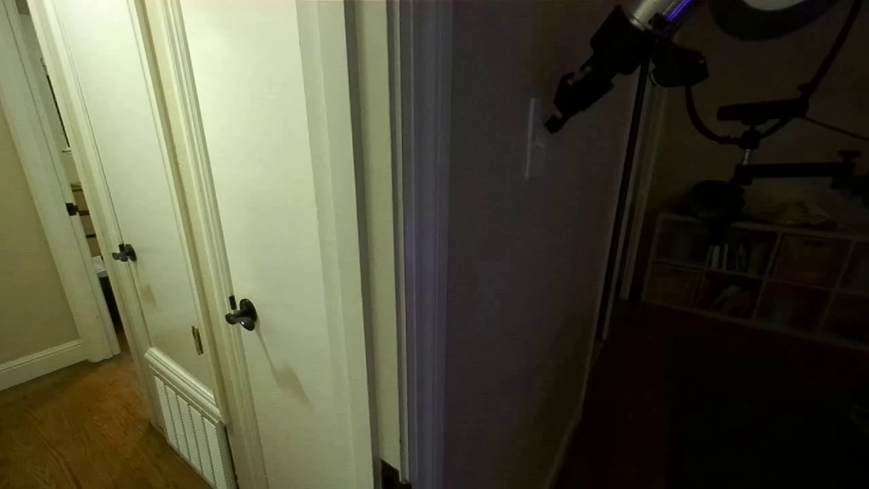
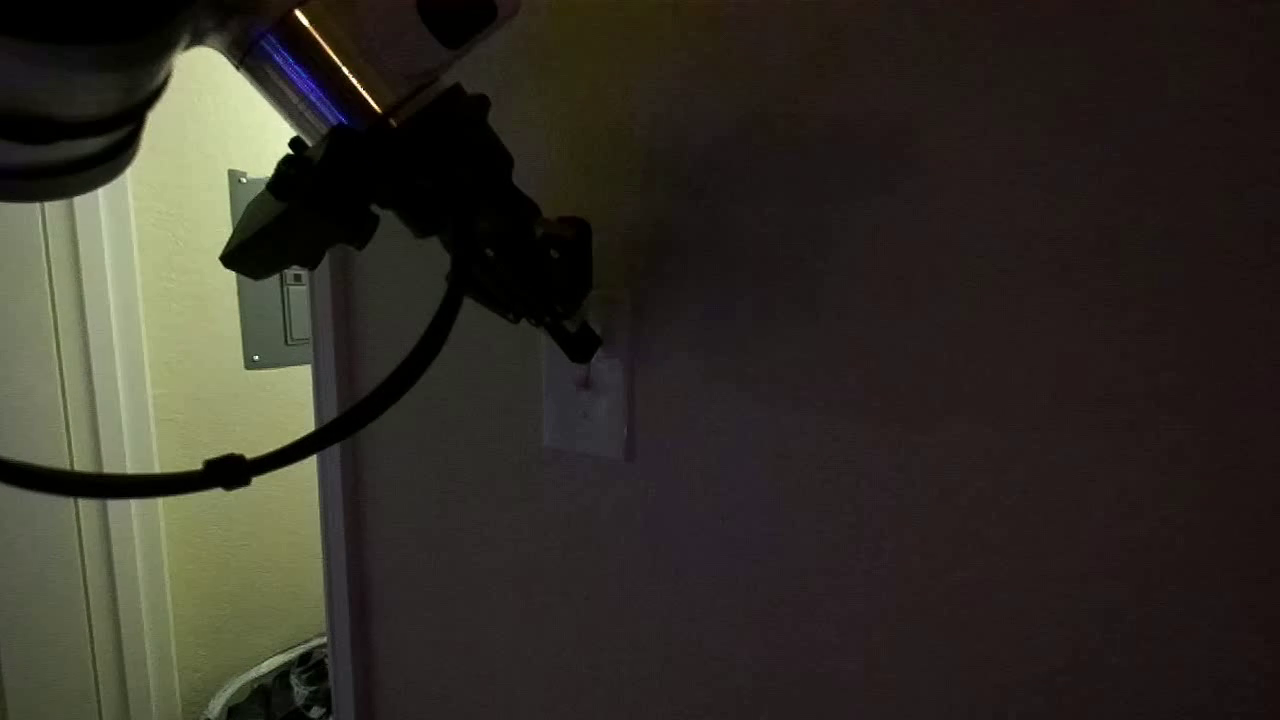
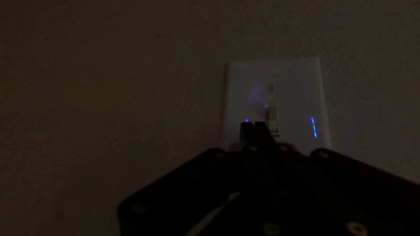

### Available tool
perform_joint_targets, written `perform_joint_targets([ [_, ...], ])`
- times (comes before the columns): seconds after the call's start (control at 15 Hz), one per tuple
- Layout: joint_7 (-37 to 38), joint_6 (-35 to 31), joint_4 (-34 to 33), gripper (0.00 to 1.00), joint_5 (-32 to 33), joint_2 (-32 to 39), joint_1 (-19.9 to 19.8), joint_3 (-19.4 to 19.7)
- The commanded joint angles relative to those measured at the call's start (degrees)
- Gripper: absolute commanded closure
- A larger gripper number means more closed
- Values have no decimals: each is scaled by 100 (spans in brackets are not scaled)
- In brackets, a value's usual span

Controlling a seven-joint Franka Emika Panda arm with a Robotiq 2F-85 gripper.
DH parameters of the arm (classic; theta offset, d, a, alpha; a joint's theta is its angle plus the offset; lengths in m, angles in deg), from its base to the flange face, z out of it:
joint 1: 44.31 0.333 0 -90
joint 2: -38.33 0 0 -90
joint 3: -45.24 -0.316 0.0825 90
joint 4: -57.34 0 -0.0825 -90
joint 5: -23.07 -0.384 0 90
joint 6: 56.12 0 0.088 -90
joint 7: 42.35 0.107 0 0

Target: Switch on the light

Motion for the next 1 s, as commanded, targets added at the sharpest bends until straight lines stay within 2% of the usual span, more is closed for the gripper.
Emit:
perform_joint_targets([
  [0.0, 267, 365, 172, 95, 629, -217, -114, 44],
  [0.2, 260, 479, 225, 95, 752, -170, -117, 55],
  [0.93, 96, 370, 165, 95, 355, 63, 3, -99],
])
